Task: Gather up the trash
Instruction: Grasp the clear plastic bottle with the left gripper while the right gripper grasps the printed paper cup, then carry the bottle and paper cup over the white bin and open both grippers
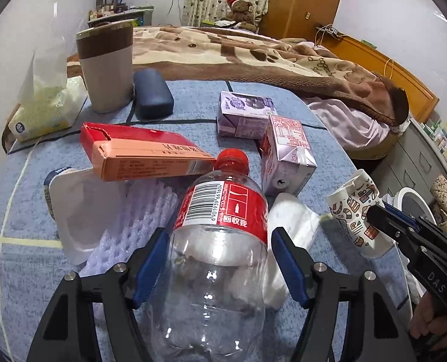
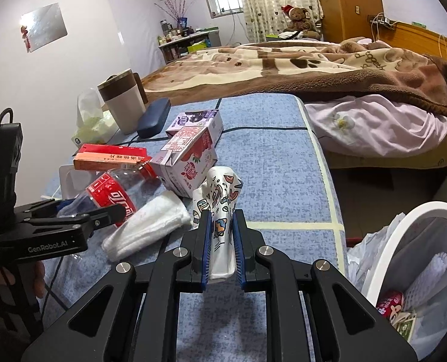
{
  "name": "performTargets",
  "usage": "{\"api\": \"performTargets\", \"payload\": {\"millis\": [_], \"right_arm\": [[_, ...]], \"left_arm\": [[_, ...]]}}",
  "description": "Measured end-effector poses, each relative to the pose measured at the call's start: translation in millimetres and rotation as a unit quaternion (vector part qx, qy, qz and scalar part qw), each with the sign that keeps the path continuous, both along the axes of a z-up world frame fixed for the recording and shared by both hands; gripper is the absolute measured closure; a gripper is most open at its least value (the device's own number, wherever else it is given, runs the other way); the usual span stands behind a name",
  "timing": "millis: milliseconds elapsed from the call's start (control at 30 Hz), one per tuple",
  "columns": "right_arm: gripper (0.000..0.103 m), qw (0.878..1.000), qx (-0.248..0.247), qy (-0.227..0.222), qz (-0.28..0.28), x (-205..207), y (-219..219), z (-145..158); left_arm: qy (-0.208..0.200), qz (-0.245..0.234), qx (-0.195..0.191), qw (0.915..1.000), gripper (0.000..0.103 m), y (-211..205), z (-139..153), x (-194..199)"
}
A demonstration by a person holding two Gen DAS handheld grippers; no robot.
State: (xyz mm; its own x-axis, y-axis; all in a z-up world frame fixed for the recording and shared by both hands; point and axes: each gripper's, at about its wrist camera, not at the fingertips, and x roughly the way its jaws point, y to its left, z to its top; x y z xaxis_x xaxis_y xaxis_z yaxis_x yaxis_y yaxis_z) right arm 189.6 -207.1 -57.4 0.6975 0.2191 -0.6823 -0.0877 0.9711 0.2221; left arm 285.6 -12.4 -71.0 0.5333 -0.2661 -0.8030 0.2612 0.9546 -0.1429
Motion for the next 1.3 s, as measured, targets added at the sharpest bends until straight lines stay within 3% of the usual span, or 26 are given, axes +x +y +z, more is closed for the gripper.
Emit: {"api": "performTargets", "payload": {"millis": [300,767,1300], "right_arm": [[0.089,1.000,0.003,-0.014,0.002,-7.9,-0.8,7.0],[0.089,0.998,0.015,-0.067,-0.012,-47.1,-14.1,42.0],[0.089,0.991,0.015,-0.114,-0.066,-100.0,-61.0,65.6]], "left_arm": [[-0.031,0.014,0.000,0.9994,0.040,2.2,11.8,-15.7],[-0.097,0.013,-0.028,0.9948,0.040,-6.4,63.3,-76.3],[-0.150,-0.043,-0.047,0.9866,0.040,-64.1,101.3,-145.4]]}}
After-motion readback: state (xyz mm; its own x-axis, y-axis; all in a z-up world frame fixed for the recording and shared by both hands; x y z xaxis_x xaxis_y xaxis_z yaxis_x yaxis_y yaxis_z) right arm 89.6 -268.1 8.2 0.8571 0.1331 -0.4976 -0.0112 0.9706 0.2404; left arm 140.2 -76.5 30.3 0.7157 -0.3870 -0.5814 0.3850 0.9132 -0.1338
